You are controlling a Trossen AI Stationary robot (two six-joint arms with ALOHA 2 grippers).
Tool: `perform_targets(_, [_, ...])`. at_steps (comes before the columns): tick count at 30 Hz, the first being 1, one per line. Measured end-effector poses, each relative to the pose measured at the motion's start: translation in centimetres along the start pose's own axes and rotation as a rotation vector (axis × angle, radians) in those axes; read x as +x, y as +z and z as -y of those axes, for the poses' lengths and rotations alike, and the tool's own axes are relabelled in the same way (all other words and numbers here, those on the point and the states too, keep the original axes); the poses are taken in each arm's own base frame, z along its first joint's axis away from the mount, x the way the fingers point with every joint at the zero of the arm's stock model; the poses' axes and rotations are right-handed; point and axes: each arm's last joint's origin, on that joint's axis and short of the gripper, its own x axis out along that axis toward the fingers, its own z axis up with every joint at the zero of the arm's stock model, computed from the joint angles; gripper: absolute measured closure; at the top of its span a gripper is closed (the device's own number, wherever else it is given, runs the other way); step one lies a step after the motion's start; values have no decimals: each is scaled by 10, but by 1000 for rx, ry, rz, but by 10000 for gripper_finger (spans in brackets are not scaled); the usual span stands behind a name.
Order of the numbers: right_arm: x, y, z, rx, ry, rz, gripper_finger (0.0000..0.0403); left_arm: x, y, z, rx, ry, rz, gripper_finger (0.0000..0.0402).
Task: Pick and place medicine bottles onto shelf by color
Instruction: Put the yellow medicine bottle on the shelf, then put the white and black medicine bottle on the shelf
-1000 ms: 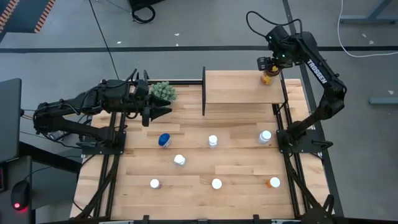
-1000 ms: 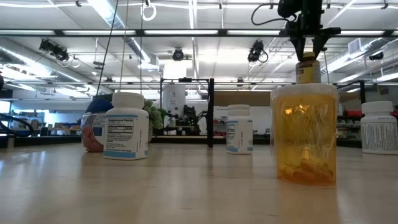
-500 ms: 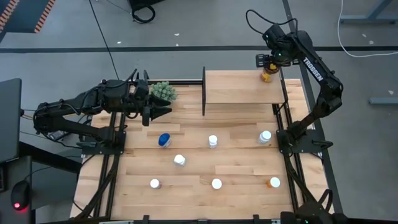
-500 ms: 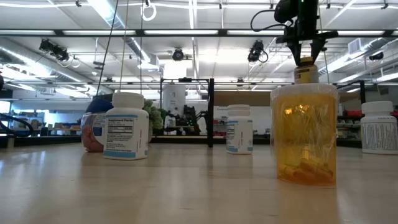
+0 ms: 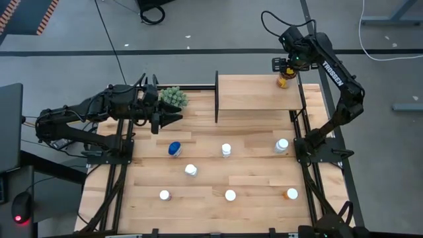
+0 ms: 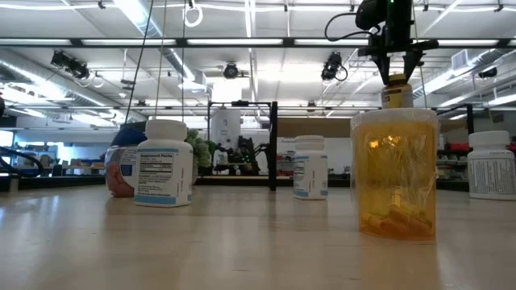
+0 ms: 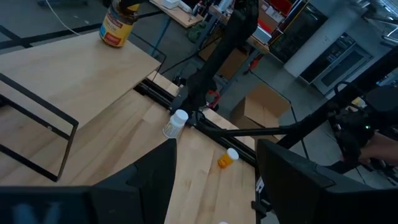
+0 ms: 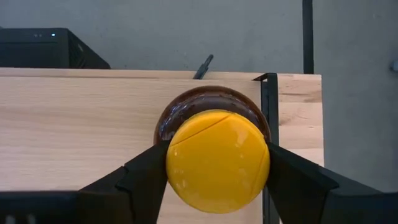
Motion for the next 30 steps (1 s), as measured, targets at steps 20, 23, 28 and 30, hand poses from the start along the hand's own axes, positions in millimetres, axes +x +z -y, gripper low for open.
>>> perform_targets(20, [-17,-8,9,-12,60,28,98,0,0,0,48,2,-2,173])
perform_targets(23, [-24,-13,11,8,89,38,97,0,0,-1,87,10,-3,173])
perform_targets(28, [-43,-27,15,6,138,72,97,0,3,-6,82,42,17,173])
perform_targets(30, [-52,-34,18,23,163,91,97,0,5,-8,78,51,23,173])
